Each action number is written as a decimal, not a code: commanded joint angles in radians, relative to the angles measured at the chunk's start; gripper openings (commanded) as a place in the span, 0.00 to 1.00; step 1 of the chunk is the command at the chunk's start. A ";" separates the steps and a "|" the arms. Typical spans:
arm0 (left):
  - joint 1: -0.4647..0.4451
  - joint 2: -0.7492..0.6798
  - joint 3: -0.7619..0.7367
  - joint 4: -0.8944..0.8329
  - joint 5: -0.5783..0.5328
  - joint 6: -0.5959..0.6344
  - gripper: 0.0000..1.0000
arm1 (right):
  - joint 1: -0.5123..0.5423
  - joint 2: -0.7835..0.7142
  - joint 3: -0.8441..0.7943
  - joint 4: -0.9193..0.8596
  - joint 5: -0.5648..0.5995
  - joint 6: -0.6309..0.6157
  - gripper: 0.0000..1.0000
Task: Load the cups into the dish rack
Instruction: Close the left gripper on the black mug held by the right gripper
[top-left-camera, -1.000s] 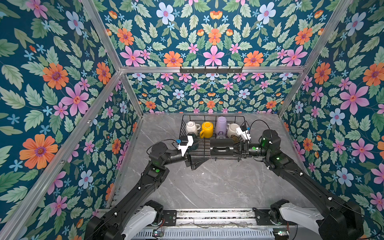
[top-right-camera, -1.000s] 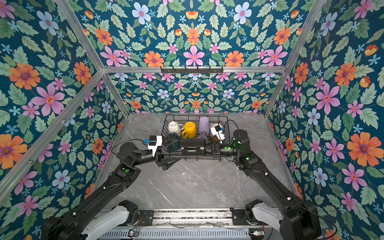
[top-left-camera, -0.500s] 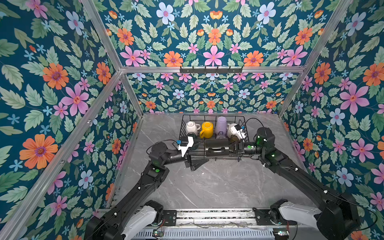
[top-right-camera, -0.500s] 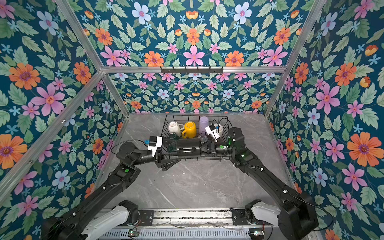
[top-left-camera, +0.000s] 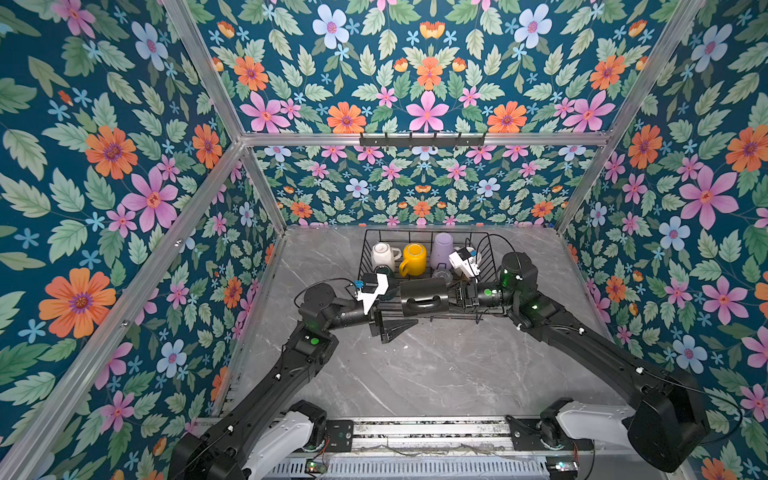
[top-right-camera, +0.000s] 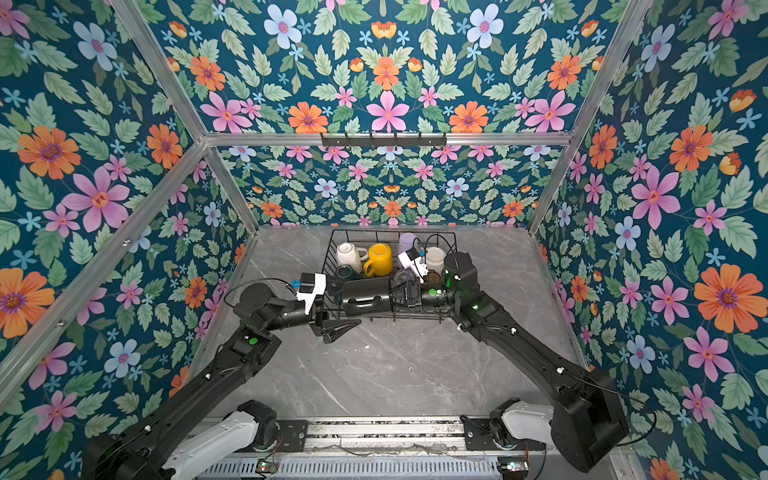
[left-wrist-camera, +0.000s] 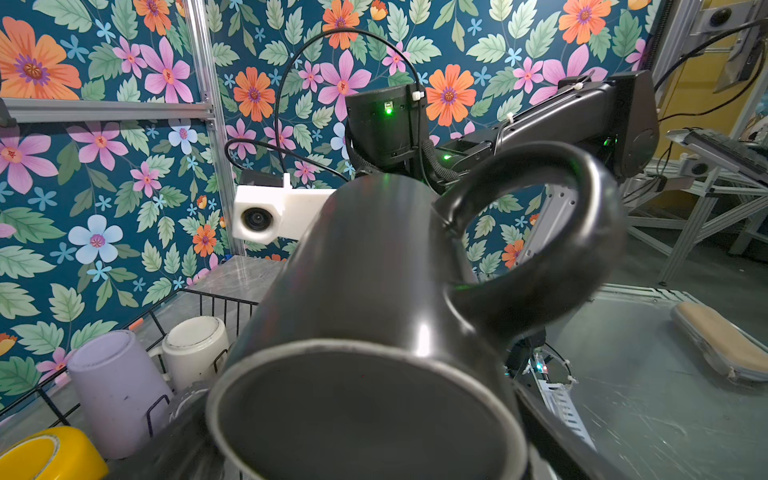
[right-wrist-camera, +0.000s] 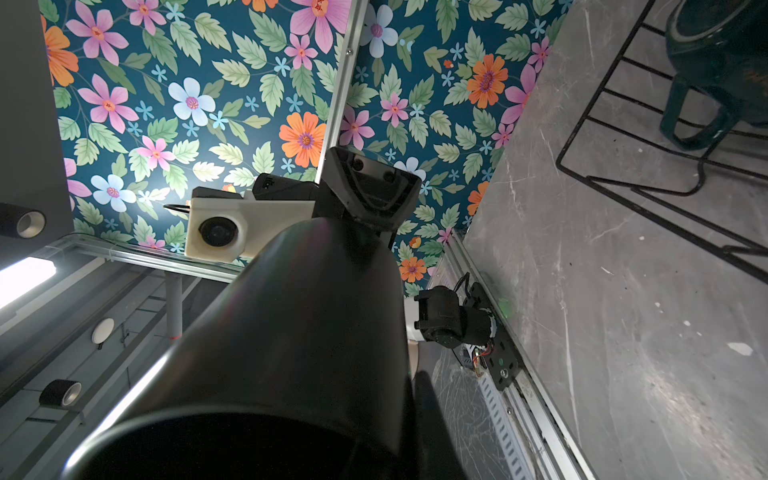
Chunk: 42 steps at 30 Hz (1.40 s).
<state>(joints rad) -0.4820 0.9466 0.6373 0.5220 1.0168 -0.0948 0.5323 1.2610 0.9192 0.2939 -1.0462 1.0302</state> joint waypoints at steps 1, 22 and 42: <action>0.000 -0.005 0.007 0.011 0.012 0.012 1.00 | 0.012 0.016 0.009 0.131 -0.014 0.031 0.00; 0.001 -0.006 0.013 0.003 0.044 0.020 0.97 | 0.097 0.128 0.046 0.253 -0.013 0.088 0.00; 0.001 -0.008 0.025 0.003 0.025 0.017 0.64 | 0.107 0.144 0.046 0.265 -0.017 0.103 0.00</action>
<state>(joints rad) -0.4820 0.9424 0.6552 0.5068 1.0443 -0.0761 0.6376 1.4044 0.9615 0.4812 -1.0466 1.1248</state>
